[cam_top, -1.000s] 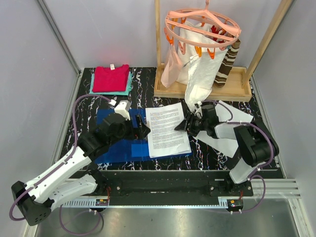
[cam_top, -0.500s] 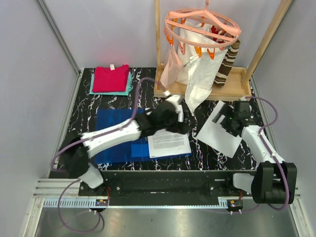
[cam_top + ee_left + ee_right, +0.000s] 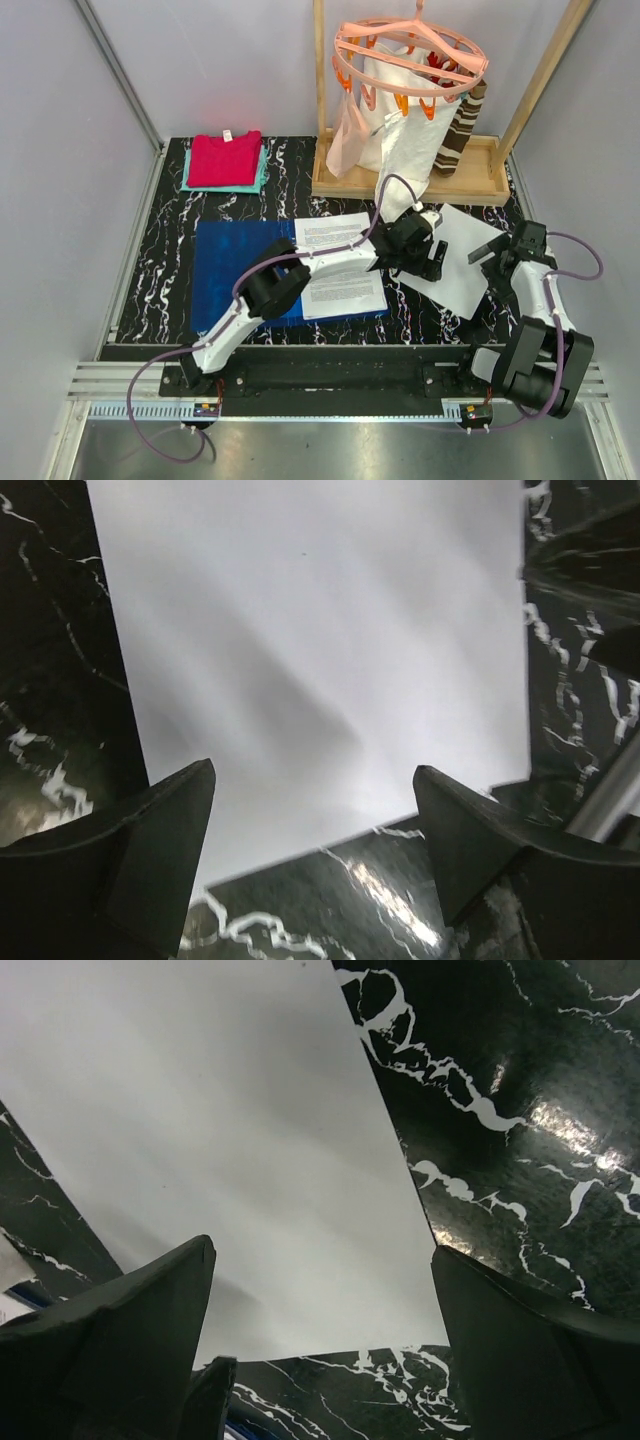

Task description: Put the files into the folder

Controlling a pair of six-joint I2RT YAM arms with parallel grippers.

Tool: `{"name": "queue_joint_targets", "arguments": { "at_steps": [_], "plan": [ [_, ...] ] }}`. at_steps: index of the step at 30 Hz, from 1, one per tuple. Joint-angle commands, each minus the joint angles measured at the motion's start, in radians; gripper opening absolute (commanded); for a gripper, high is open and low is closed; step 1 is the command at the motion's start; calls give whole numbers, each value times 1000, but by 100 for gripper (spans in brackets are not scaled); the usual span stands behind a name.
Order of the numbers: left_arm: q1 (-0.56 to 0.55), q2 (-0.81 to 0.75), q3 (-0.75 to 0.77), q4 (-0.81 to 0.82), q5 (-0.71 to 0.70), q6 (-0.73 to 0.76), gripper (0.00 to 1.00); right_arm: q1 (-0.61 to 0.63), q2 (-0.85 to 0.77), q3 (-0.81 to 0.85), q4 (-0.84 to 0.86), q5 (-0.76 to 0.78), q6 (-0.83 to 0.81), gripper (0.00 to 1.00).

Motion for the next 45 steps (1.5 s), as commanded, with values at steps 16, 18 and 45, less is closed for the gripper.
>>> {"name": "queue_joint_targets", "arguments": {
  "at_steps": [16,18,45],
  "plan": [
    [66,138,55,-24,110,-122,83,-83,199,-86,213,-290,-71,100],
    [72,146,57,-26,123,-123,83,-83,200,-93,233,-348,-71,100],
    [107,144,9,-4,186,-123,83,-89,37,-103,103,-8,89,100]
  ]
}}
